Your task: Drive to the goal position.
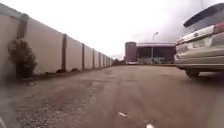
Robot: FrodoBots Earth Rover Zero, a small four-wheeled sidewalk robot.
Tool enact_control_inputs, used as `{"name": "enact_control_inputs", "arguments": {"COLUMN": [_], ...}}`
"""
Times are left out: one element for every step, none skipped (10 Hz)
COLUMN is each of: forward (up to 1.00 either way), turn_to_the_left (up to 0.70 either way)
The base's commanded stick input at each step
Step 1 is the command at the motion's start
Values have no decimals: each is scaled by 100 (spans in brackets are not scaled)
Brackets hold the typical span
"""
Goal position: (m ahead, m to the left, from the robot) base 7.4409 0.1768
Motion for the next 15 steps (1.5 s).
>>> {"name": "enact_control_inputs", "arguments": {"forward": [60,60,60,60,60,60,60,60,60,60,60,60,60,60,60], "turn_to_the_left": [0,-4,-4,-1,0,0,0,0,0,0,0,0,0,0,0]}}
